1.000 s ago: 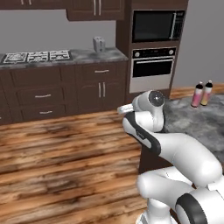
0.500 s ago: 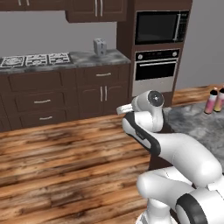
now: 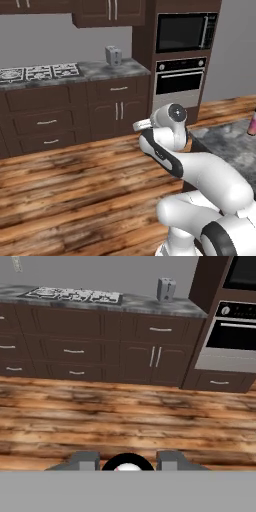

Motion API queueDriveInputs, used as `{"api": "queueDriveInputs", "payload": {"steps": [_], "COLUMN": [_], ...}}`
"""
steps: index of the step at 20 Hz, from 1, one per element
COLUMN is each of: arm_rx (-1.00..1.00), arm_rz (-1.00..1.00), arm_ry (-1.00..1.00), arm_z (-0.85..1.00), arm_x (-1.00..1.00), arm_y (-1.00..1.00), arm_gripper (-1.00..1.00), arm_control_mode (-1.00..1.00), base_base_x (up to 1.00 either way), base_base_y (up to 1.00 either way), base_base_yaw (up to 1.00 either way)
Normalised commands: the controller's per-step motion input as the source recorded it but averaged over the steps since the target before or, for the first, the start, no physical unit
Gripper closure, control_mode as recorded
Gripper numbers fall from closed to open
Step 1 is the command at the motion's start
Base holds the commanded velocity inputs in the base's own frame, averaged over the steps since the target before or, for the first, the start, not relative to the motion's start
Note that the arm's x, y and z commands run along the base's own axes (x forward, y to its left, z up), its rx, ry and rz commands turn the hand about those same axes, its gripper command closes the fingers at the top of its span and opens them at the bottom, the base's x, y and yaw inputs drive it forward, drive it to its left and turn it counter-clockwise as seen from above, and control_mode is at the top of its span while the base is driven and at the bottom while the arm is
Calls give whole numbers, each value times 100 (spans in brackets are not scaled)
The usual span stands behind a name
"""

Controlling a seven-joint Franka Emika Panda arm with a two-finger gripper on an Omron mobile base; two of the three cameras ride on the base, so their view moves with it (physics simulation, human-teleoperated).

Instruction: Place the large bottle from the dining counter next to the other large bottle outside the sink, and place the small bottle from the dining counter next to the other small bottle inside the sink.

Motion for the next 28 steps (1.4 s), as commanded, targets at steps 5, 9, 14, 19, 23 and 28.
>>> {"api": "queueDriveInputs", "payload": {"steps": [5,9,14,19,23,28], "arm_rx": [0,0,0,0,0,0], "arm_rz": [0,0,0,0,0,0], "arm_ry": [0,0,0,0,0,0], "arm_z": [0,0,0,0,0,0], "arm_x": [0,0,0,0,0,0], "arm_y": [0,0,0,0,0,0], "arm_gripper": [100,100,100,100,100,100], "arm_control_mode": [100,100,100,100,100,100], "base_base_x": [36,37,37,35,48,48], "base_base_y": [50,49,45,40,33,37], "base_base_yaw": [-18,-19,-22,-24,-23,-24]}}
